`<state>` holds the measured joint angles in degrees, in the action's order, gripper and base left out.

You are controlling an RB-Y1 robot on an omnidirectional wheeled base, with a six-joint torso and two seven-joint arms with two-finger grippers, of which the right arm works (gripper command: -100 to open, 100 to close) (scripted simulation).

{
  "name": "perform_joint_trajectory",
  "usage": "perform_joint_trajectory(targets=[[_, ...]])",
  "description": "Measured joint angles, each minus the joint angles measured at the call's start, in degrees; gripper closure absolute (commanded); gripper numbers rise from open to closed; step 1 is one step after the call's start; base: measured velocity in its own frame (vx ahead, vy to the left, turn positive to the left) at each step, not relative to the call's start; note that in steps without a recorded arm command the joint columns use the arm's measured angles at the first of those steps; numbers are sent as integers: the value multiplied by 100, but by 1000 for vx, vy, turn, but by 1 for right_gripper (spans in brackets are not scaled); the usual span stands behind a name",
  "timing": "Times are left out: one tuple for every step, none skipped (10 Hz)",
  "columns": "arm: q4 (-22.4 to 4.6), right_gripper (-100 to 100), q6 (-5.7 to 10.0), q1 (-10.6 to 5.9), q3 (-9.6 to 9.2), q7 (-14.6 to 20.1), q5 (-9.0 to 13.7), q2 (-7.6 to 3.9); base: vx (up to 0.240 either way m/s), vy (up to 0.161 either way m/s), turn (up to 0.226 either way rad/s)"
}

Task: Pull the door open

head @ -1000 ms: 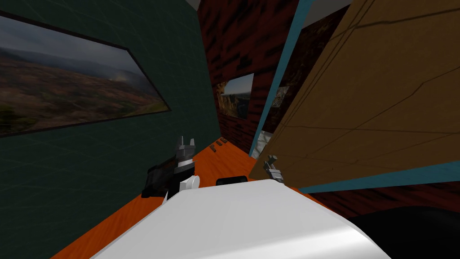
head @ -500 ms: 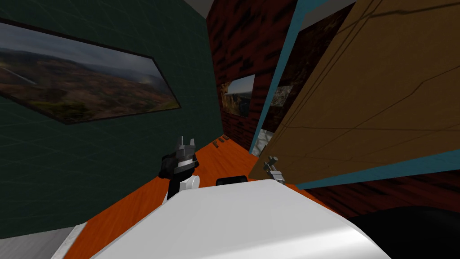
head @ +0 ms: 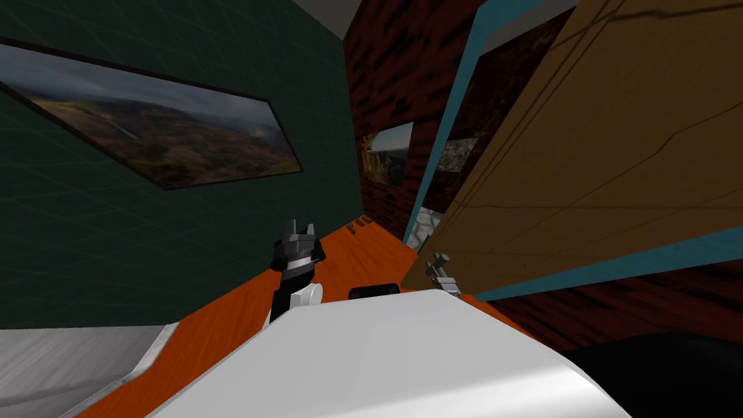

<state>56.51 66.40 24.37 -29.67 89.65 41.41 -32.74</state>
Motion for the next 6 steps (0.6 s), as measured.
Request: perform_joint_trajectory(targets=[[-41, 100, 50, -19, -21, 47, -14, -32, -214, -36, 112], [-82, 100, 81, -34, -57, 90, -32, -55, -209, -28, 142], [-121, 100, 122, -29, -93, 136, -52, -85, -219, -23, 133], [-180, 100, 181, -39, -136, 193, -76, -119, -247, -23, 140], [-243, 100, 240, -58, -171, 250, -96, -146, -214, -31, 111], [-294, 100, 281, -70, -205, 294, -116, -164, -192, -33, 107]])
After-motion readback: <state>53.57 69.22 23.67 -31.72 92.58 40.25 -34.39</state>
